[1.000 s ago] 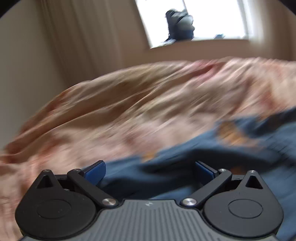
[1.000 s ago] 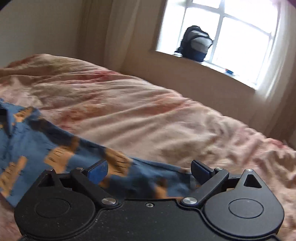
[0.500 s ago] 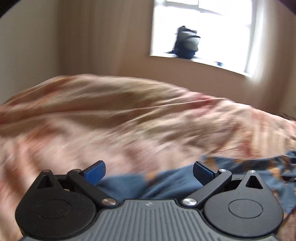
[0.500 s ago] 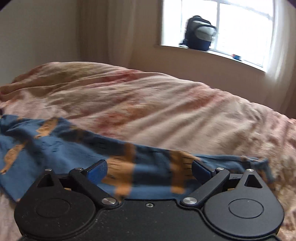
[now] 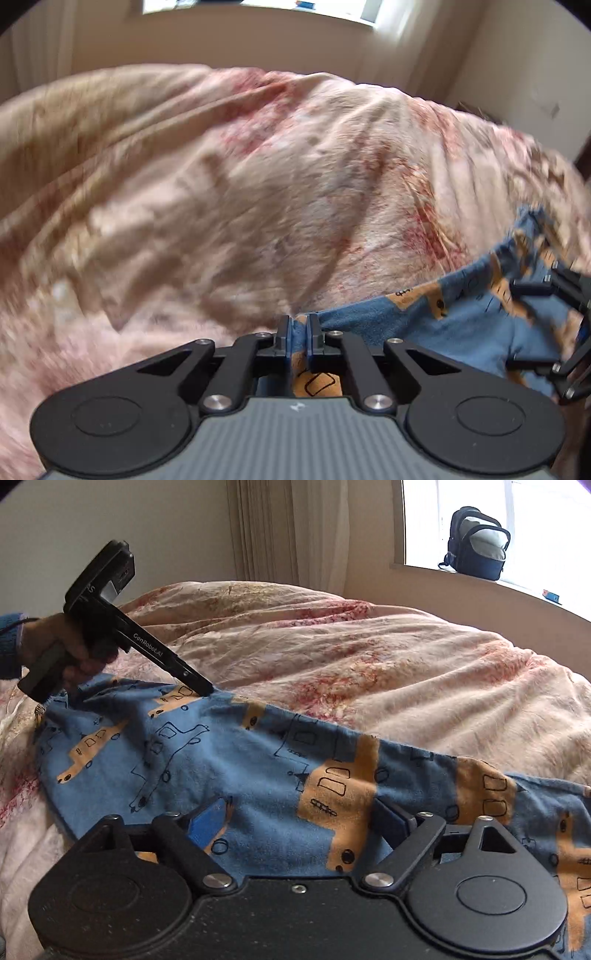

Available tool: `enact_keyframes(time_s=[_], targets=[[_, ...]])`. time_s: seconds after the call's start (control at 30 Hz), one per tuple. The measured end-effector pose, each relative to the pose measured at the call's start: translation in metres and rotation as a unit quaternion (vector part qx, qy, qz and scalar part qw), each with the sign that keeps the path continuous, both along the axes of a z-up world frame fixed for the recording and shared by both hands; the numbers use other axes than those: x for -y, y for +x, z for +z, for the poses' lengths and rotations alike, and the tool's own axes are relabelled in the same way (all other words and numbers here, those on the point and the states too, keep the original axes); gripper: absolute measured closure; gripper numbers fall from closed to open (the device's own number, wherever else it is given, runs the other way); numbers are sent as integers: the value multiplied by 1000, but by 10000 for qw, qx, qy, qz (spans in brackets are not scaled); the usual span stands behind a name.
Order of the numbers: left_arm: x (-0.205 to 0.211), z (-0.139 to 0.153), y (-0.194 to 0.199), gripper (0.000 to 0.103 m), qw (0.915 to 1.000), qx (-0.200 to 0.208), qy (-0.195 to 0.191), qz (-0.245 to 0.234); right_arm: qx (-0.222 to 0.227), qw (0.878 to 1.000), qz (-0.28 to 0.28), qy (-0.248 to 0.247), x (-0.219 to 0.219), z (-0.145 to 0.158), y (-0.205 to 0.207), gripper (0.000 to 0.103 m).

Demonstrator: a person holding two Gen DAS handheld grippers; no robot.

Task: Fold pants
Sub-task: 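Grasp the pants edge with the left gripper while the right gripper grasps the folded edge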

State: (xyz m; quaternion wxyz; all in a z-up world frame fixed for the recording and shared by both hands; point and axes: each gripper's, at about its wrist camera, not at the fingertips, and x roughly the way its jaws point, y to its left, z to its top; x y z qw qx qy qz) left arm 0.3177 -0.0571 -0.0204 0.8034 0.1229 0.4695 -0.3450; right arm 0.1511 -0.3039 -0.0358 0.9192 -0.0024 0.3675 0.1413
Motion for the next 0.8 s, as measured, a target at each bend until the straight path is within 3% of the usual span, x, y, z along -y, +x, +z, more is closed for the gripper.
enact_keyframes(time_s=[0.03, 0.17, 0.33, 0.37, 0.43, 0.47, 0.5, 0.53, 0.6, 0.67, 0.7, 0.73, 0.77, 0.8], targets=[[6, 6, -8, 97, 9994, 293, 133, -111, 10, 10000, 18, -60, -1, 0, 0, 20], [19, 19, -25, 97, 9909, 1256, 446, 174, 96, 9998, -118, -106, 3, 4, -1, 35], [37, -24, -24, 94, 9871, 1209, 924, 492, -26, 9993, -322, -207, 16, -2, 5, 37], [38, -23, -27, 89, 9860, 1282, 885, 597, 2, 9990, -429, -107, 21, 2, 4, 38], [36, -12, -36, 61, 9843, 1298, 741, 935, 175, 9980, -555, 229, 33, 12, -3, 38], [33, -5, -43, 30, 9841, 1279, 596, 1082, 238, 9977, -506, 373, 39, 16, -5, 37], [31, 0, -52, 13, 9837, 1303, 400, 1170, 258, 9977, -473, 415, 46, 17, -6, 33], [31, 3, -62, 10, 9830, 1358, 300, 1195, 249, 9978, -500, 361, 53, 17, -5, 30], [38, -4, -80, 11, 9794, 1443, 774, 1183, -32, 9968, -713, 356, 74, 9, 4, 30], [41, -21, -87, 8, 9719, 1469, 1298, 1305, -91, 9929, -1063, 529, 104, 1, 7, 40], [37, -24, -88, 3, 9704, 1469, 1261, 1444, -58, 9898, -1300, 584, 120, 0, 7, 54], [33, -24, -86, 1, 9681, 1420, 1251, 1640, 0, 9850, -1634, 560, 134, 2, 4, 58], [30, -21, -83, 0, 9648, 1308, 1295, 1876, 101, 9782, -2015, 483, 147, 6, -2, 54], [29, -18, -80, 0, 9627, 1176, 1309, 2054, 228, 9707, -2346, 471, 160, 10, -10, 41]])
